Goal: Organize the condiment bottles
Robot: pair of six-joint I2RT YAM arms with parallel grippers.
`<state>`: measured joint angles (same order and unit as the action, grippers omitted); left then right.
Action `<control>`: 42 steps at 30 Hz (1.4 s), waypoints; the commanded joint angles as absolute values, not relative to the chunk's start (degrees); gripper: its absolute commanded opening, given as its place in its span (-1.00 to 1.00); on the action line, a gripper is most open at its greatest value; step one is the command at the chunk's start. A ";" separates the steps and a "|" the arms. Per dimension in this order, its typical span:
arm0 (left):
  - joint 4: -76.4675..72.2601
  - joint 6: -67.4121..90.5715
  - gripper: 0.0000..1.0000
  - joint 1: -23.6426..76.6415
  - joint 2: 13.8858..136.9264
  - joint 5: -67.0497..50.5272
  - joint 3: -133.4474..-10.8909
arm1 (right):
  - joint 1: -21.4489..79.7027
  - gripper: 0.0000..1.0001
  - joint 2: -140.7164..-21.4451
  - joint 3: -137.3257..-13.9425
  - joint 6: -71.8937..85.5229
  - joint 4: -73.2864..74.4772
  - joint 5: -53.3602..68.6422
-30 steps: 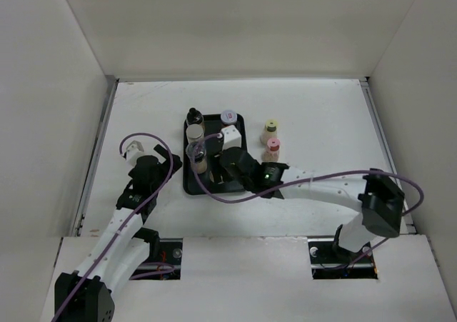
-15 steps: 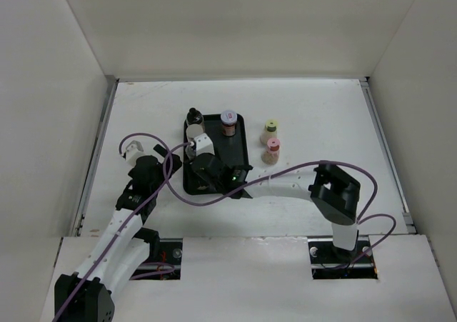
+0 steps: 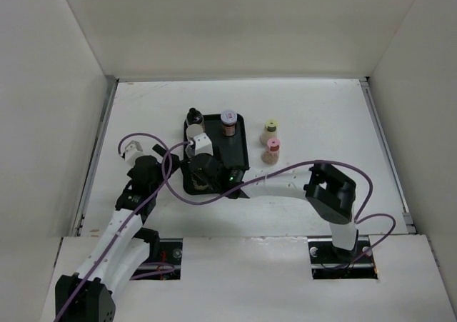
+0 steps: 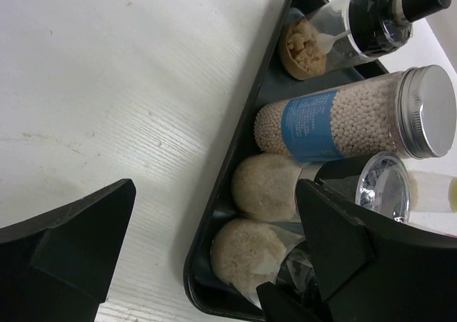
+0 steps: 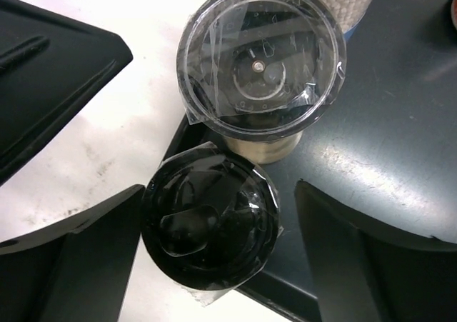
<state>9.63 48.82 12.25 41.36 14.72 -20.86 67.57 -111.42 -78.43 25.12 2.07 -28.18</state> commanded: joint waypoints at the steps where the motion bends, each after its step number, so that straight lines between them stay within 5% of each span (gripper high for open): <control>1: 8.08 48.08 1.00 11.64 40.26 14.50 -21.35 | 67.98 0.90 -107.24 -79.28 26.63 -0.88 -27.07; 15: 9.23 49.31 1.00 10.50 39.64 14.77 -23.29 | 61.33 1.00 -79.30 -56.89 25.58 -2.11 -29.97; 18: 8.71 49.13 1.00 9.36 40.08 14.85 -22.85 | 53.94 -0.08 -74.37 -51.96 24.09 -1.76 -29.62; 20: 8.09 49.48 1.00 9.18 40.34 15.12 -22.24 | 49.72 -0.31 -73.04 -50.54 22.77 -0.45 -30.67; 22: 7.04 49.66 1.00 9.36 40.69 15.55 -21.54 | 45.94 -0.16 -73.65 -50.27 21.19 1.14 -32.16; 25: 5.45 49.66 1.00 9.36 41.22 16.26 -20.39 | 42.85 0.56 -76.19 -50.18 18.90 1.23 -33.66; 27: 3.71 49.14 1.00 9.10 41.31 16.26 -20.21 | 40.84 0.73 -80.91 -52.19 17.67 1.75 -33.23; 37: -3.78 49.04 1.00 10.06 44.74 15.47 -18.72 | 38.98 0.60 -87.36 -54.75 18.02 1.84 -31.02; 42: -4.48 47.47 1.00 10.68 44.38 15.47 -17.75 | 38.36 0.03 -88.51 -56.51 18.19 2.54 -31.46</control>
<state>-0.43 48.95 10.22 44.80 15.40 -18.35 38.63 -88.58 -53.17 18.24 3.16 -30.89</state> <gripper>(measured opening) 0.997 0.555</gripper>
